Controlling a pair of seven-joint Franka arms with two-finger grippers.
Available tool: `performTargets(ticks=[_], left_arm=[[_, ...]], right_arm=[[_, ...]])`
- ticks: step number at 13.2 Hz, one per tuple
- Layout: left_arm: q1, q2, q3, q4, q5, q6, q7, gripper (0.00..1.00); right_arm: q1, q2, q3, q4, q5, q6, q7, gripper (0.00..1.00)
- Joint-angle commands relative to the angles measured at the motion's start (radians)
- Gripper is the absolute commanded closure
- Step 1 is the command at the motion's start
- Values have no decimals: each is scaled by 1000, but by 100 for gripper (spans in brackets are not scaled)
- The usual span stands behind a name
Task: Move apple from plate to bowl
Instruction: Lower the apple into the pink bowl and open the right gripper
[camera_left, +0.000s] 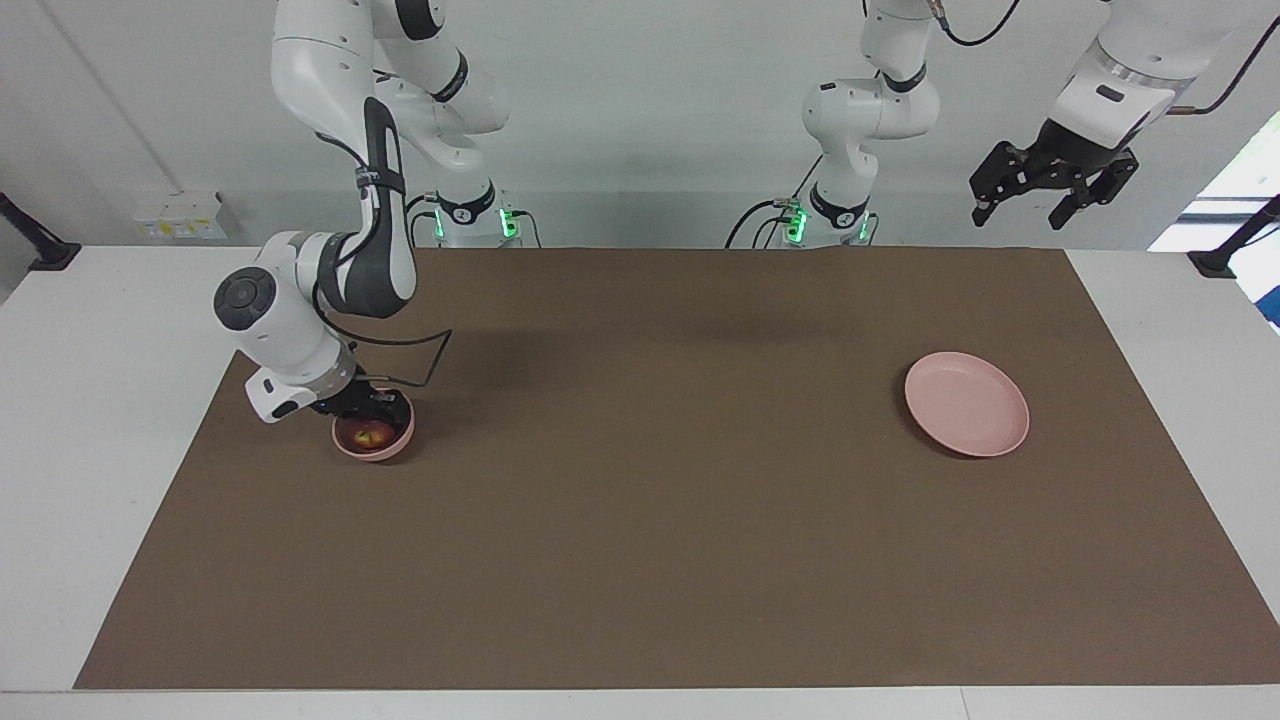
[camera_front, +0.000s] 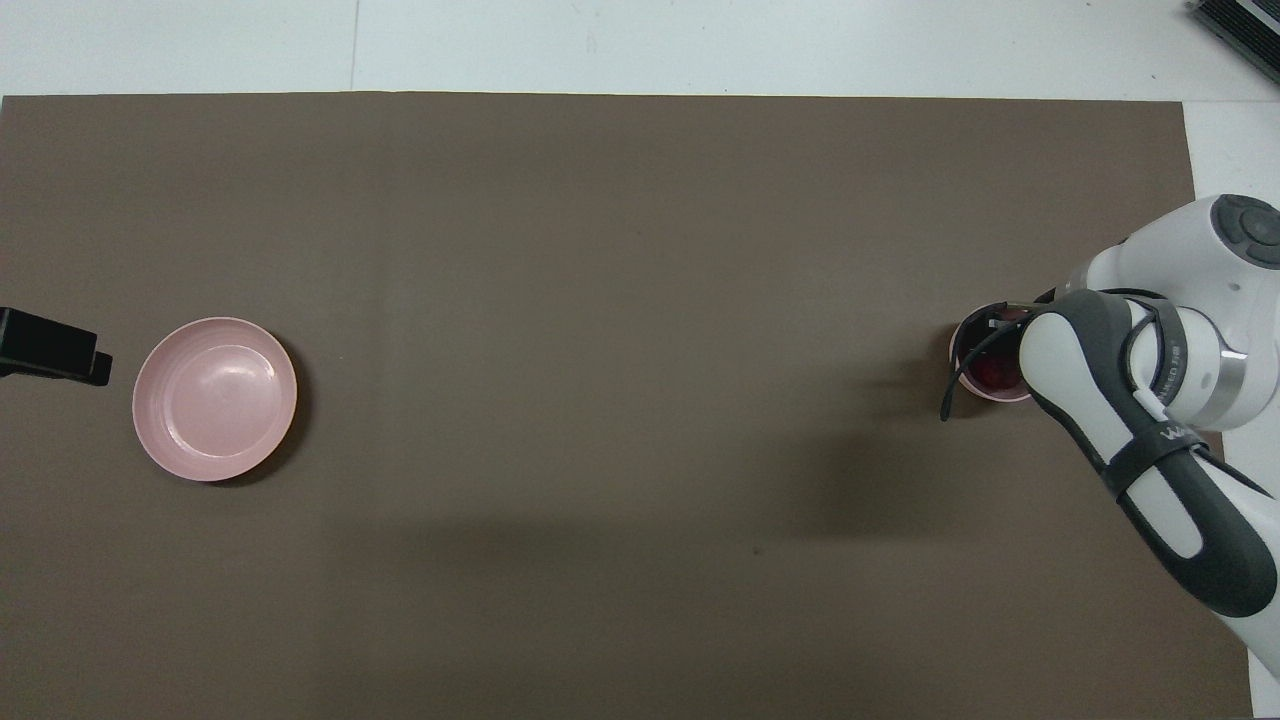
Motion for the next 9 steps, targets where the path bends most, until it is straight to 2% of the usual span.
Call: performTargets(ticks=[1,9], left_arm=[[16,-11,-9,-4,12,-15,10,0],[16,-13,-9,-4,13,-15,10,0]], right_arm=[[-17,-1,14,-5,-11,25,14,41],[-17,0,12,-5,-11,25,14,17]])
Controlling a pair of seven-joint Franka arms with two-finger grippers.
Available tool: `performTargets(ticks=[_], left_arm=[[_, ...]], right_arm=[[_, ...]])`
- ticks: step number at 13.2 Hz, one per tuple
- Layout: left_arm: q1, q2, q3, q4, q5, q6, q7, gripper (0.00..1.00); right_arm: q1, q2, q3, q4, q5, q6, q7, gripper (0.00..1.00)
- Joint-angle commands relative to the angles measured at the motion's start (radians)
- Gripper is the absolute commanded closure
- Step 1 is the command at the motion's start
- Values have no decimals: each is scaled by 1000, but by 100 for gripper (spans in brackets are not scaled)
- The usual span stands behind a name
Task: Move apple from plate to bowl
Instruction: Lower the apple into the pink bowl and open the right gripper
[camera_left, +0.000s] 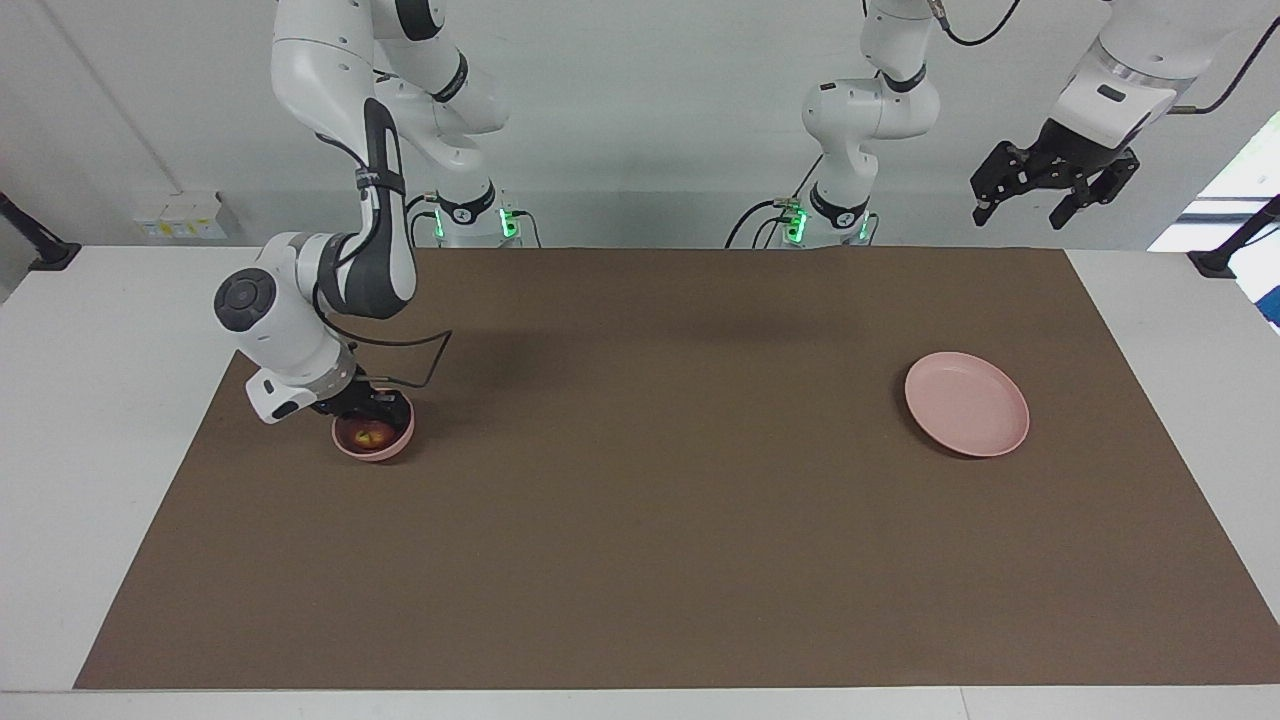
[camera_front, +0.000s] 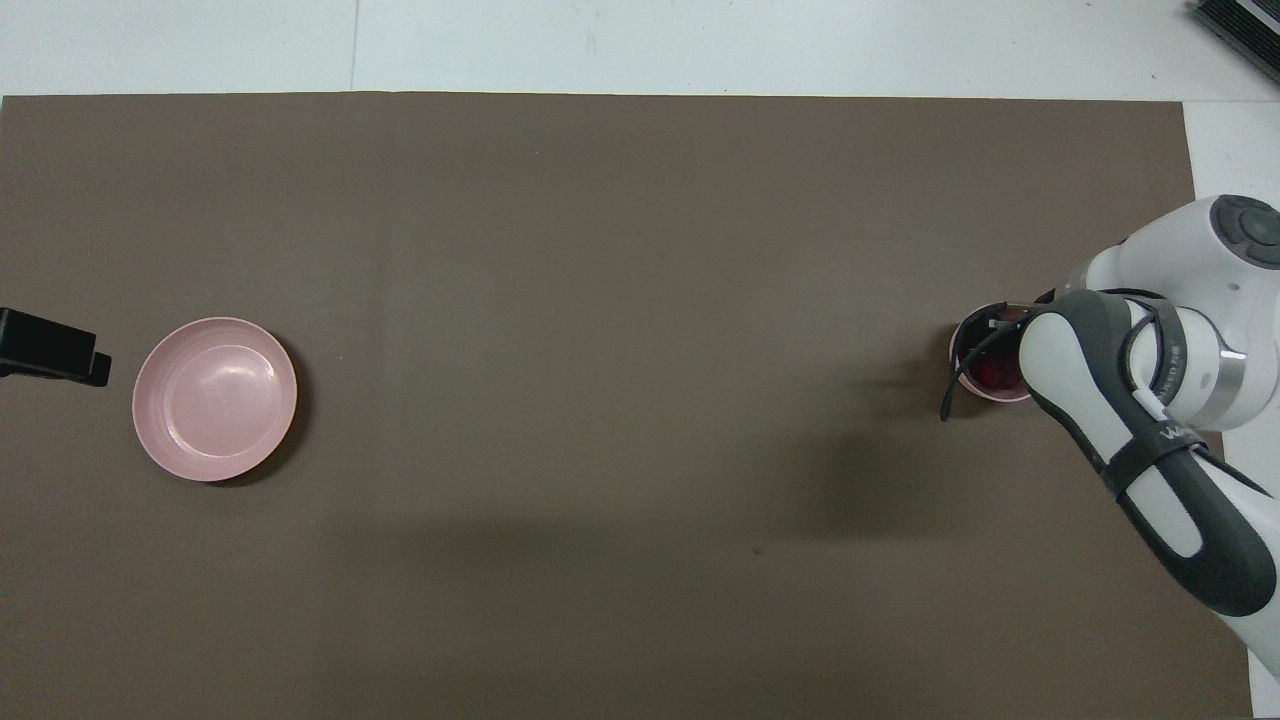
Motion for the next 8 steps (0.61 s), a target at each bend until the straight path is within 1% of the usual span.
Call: performTargets(ticks=[1,6,8], left_arm=[[16,-13,-9,-6,12,-14,10,0],[16,-13,-9,-4,12,-14,10,0],[16,-13,-9,-5,12,-14,10,0]], right_arm=[[-16,-1,14,-5,-11,25,14,15],[-16,-1,12,-5,-11,25,14,6],[-16,-1,12,-4,-9,23,14,0]])
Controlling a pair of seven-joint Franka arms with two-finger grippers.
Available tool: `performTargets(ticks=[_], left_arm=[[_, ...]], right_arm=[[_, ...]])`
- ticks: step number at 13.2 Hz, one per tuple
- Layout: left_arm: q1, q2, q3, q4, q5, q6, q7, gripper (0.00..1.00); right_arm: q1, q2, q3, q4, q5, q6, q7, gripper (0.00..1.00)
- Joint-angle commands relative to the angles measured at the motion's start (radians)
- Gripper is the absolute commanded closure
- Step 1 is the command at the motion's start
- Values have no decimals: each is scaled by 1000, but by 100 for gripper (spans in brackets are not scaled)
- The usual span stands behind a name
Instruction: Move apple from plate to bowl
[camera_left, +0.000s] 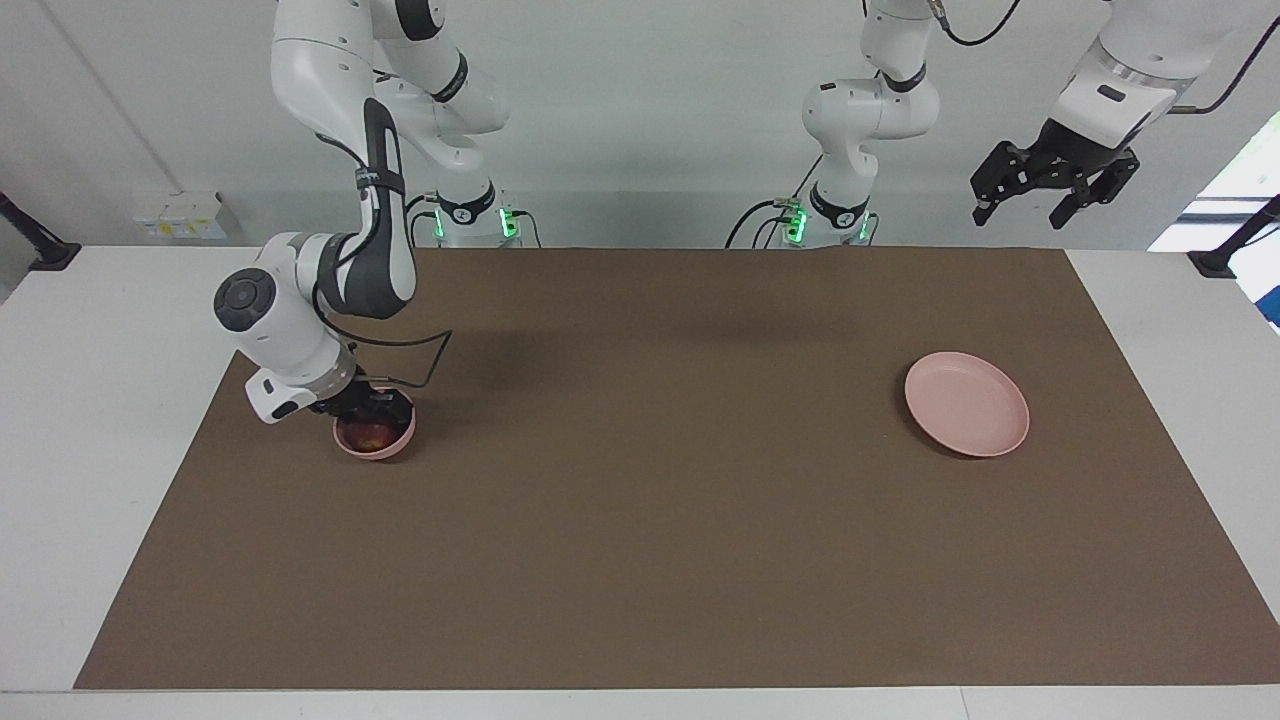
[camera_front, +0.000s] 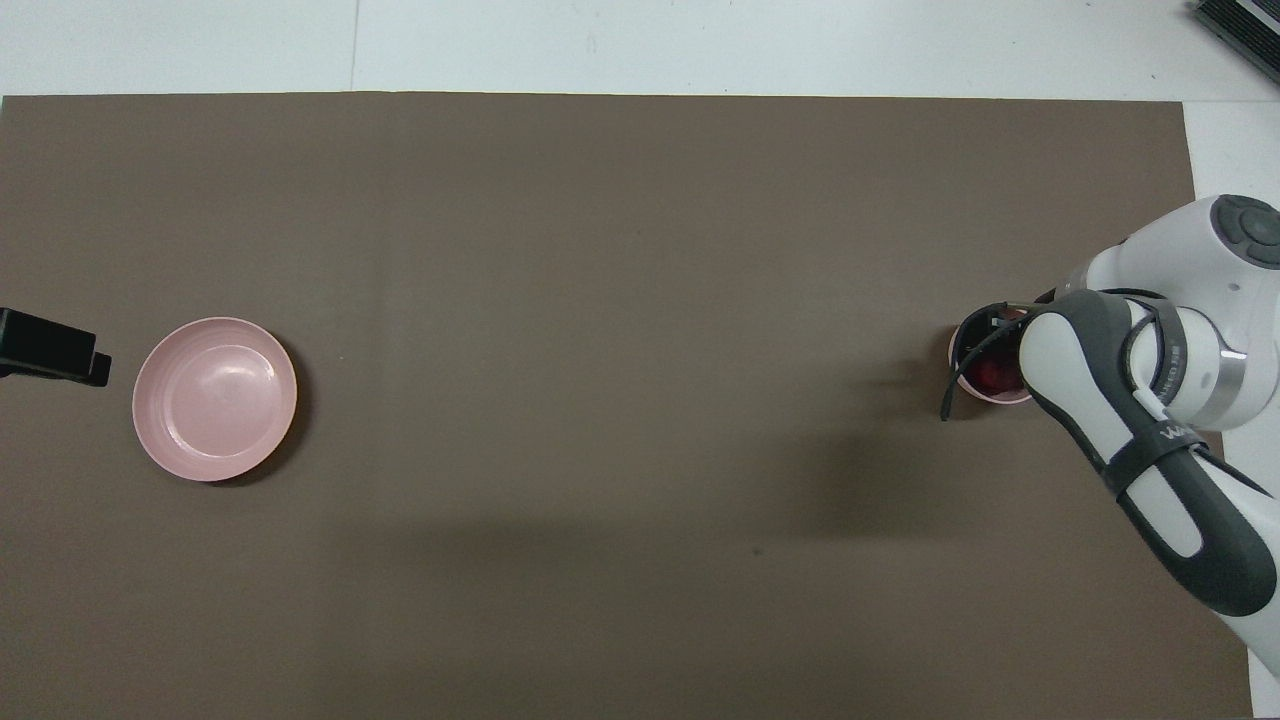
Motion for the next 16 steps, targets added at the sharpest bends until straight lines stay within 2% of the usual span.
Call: performTargets(ticks=[1,4,8,12,16], left_arm=[[16,-12,-9,-6,11,-13,8,0],[16,-12,-9,-4,11,-13,8,0],[16,-12,-9,-4,11,-13,10,0],[16,-12,-9,-4,11,-13,10,0],[16,-12,-9,-4,11,-13,10,0]], right_arm=[[-17,-1,12,2,-11,17,11,0],[-11,-34,12,33,-15,-31,11,0],[6,-132,11,63,-81,-121,14,0],[4,-212,11,192,-89,-340,14,0],[4,-287,20,249,-87,-442,35,0]])
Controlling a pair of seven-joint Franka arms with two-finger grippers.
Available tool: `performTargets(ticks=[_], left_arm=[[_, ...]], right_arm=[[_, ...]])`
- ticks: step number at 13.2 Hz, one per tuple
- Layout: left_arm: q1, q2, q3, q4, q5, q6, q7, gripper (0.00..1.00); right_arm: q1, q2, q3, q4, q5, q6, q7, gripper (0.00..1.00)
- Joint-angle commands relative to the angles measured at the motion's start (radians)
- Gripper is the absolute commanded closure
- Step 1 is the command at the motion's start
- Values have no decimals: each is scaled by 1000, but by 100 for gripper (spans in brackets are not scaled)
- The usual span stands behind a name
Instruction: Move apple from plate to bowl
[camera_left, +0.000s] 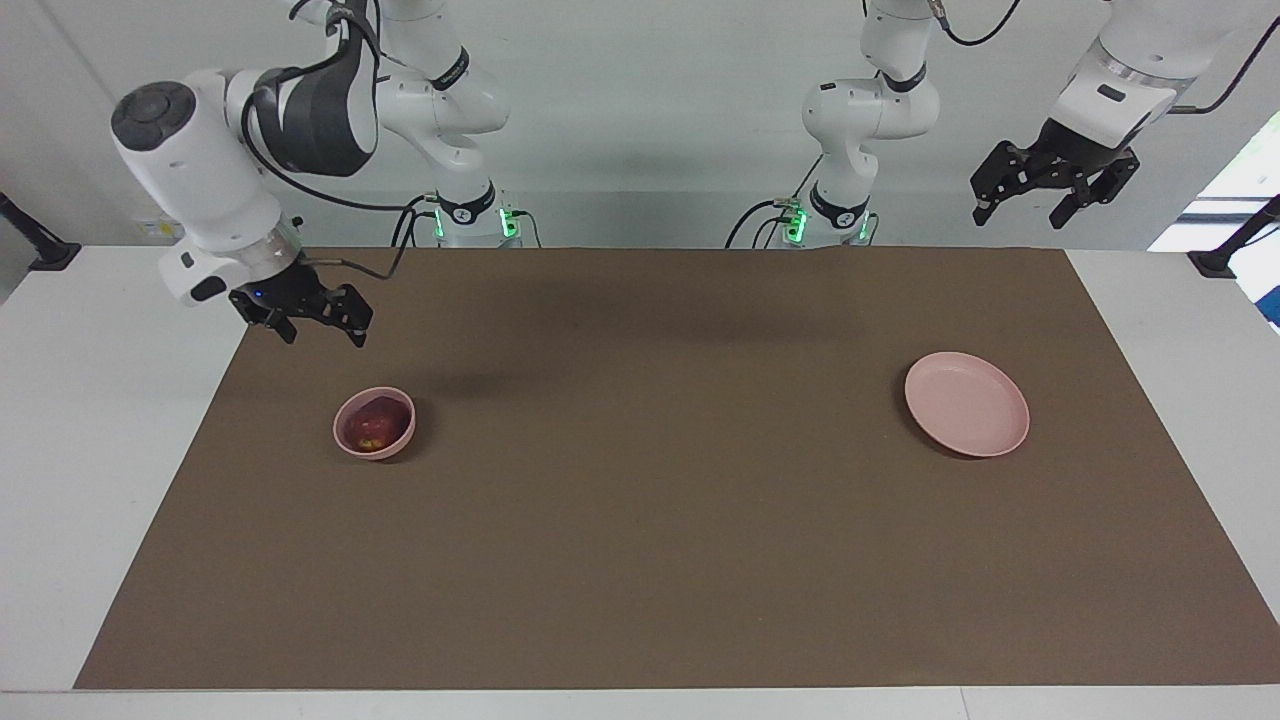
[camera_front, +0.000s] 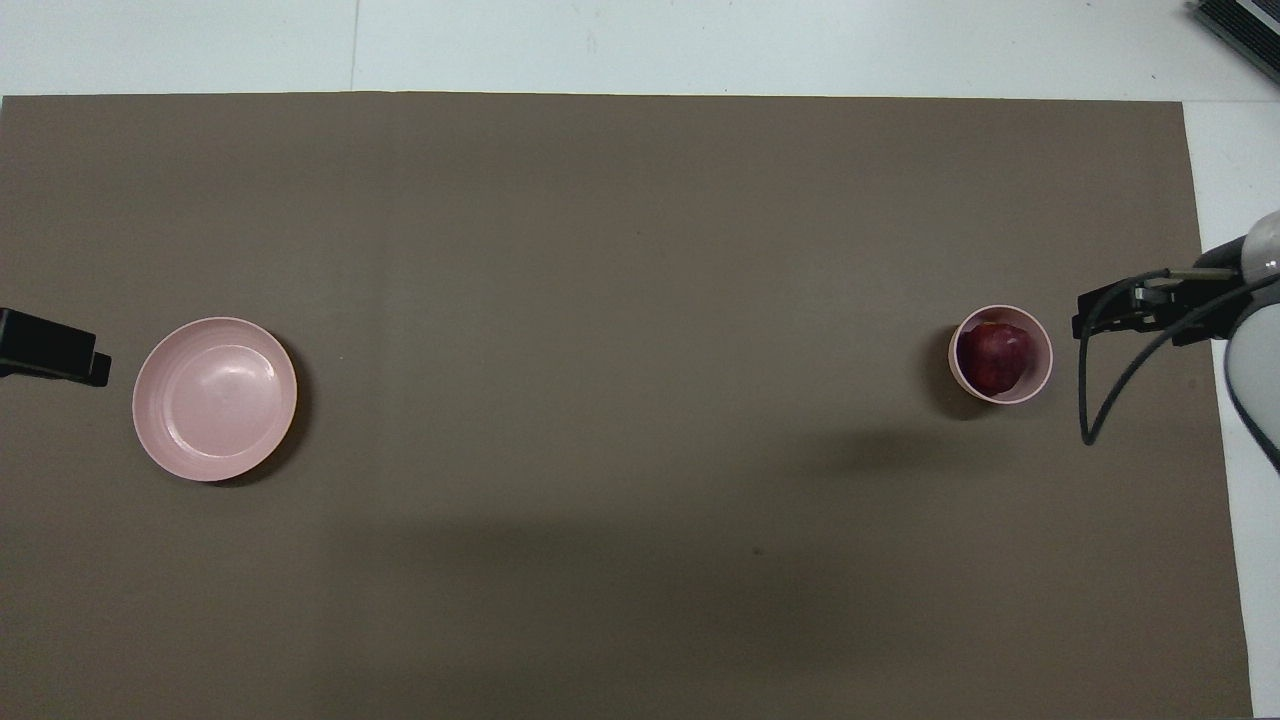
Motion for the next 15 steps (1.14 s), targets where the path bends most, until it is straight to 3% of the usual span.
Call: performTargets(ticks=[1,4,7,15], left_arm=[[16,-12,-9,-4,11,-13,8,0],[16,-12,-9,-5,11,-13,10,0],[16,-12,-9,-4,11,-13,10,0],[8,-11,-7,-4,18,-12,16,0]], right_arm=[[-2,-36,17,44,-22,-70,42,0],[-3,-36,21,162,-8,-200,64,0],[-3,-63,21,204,-4,-248,86,0],[-2,-148,41,129,-24,-242,50,0]])
